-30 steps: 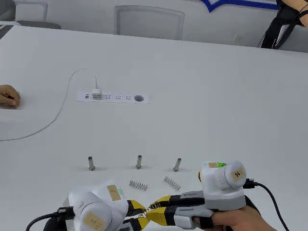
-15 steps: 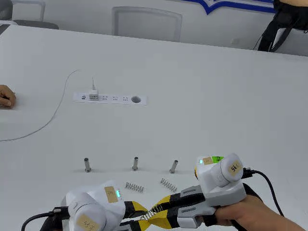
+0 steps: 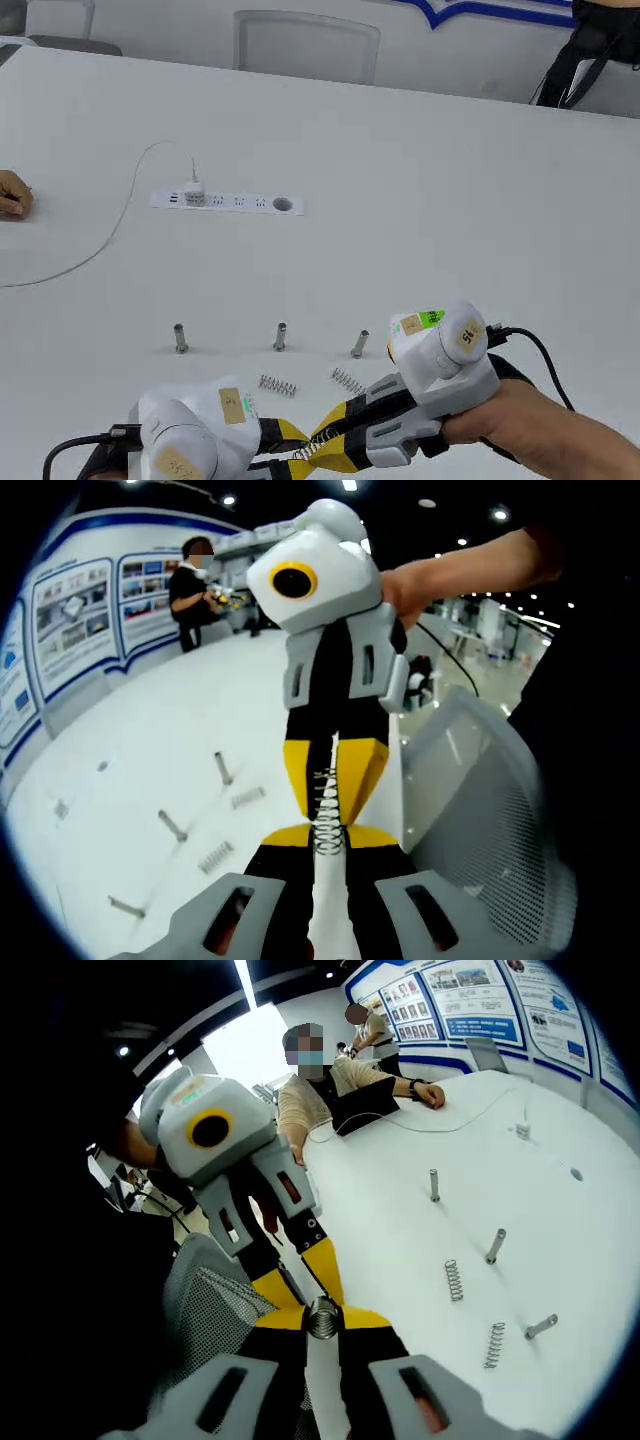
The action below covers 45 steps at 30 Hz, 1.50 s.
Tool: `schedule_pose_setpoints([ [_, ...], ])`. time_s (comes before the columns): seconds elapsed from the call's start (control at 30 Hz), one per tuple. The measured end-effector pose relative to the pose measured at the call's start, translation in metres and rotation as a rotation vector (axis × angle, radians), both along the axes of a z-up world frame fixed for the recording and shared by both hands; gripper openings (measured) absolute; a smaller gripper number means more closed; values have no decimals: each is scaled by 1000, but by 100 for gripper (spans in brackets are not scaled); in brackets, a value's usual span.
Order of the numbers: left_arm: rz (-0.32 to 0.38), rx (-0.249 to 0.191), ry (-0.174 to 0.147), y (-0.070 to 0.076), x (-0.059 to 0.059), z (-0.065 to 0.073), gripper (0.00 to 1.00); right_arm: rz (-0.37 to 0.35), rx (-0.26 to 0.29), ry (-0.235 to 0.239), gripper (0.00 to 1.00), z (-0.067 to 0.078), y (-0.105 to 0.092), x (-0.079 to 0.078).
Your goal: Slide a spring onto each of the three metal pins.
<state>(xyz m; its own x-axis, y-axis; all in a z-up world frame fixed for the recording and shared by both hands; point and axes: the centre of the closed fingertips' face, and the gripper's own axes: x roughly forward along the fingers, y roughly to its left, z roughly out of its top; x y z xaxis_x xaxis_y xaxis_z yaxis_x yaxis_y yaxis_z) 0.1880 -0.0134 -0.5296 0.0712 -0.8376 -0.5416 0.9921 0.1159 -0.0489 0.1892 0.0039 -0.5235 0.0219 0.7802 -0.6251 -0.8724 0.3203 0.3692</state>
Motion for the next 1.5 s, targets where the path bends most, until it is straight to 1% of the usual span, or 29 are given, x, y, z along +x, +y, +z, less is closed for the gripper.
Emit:
schedule_pose_setpoints([
  [0.17,-5,0,6,1,-1,-1,10,28,-11,-6,12,-1,2,-1],
  [0.23,-6,-1,15,1,-2,-2,10,42,-17,-9,12,-2,2,-3],
  [0.33,4,-6,14,3,-1,-4,10,47,-25,-21,12,-4,3,-1],
  [0.4,24,-16,22,5,1,-6,10,48,-30,-34,12,-5,4,0],
  [0.43,36,-22,32,6,3,-7,10,45,-32,-37,12,-7,6,1],
  [0.5,49,-25,43,8,4,-10,11,31,-40,-25,12,-9,8,3],
  [0.53,56,-24,48,10,4,-12,11,33,-43,-27,12,-11,10,3],
  [0.6,65,-19,45,13,4,-15,11,42,-50,-34,12,-14,13,4],
  [0.67,78,-17,48,17,5,-17,11,46,-54,-36,12,-16,16,4],
  [0.73,103,-17,49,21,8,-20,14,50,-55,-33,12,-17,19,4],
  [0.77,113,-11,56,25,9,-22,15,52,-56,-31,12,-19,21,4],
  [0.87,142,-13,63,32,12,-24,16,53,-57,-34,12,-20,25,6],
  [0.9,147,-16,69,33,12,-25,16,52,-56,-35,12,-20,25,7],
  [0.97,177,-29,102,37,13,-26,16,47,-47,-30,12,-20,27,9],
  [1.03,192,-45,111,39,16,-26,17,51,-40,-32,12,-20,27,10],
  [1.1,208,-46,118,43,18,-28,18,54,-40,-35,12,-19,27,11],
  [1.2,233,-44,125,48,21,-31,20,51,-36,-34,12,-18,26,13],
  [1.27,253,-46,123,51,24,-32,20,47,-34,-30,12,-17,26,15],
  [1.43,297,-55,135,58,31,-35,20,50,-46,-33,12,-20,25,19],
  [1.5,322,-52,131,63,35,-36,20,51,-47,-32,12,-20,25,20],
])
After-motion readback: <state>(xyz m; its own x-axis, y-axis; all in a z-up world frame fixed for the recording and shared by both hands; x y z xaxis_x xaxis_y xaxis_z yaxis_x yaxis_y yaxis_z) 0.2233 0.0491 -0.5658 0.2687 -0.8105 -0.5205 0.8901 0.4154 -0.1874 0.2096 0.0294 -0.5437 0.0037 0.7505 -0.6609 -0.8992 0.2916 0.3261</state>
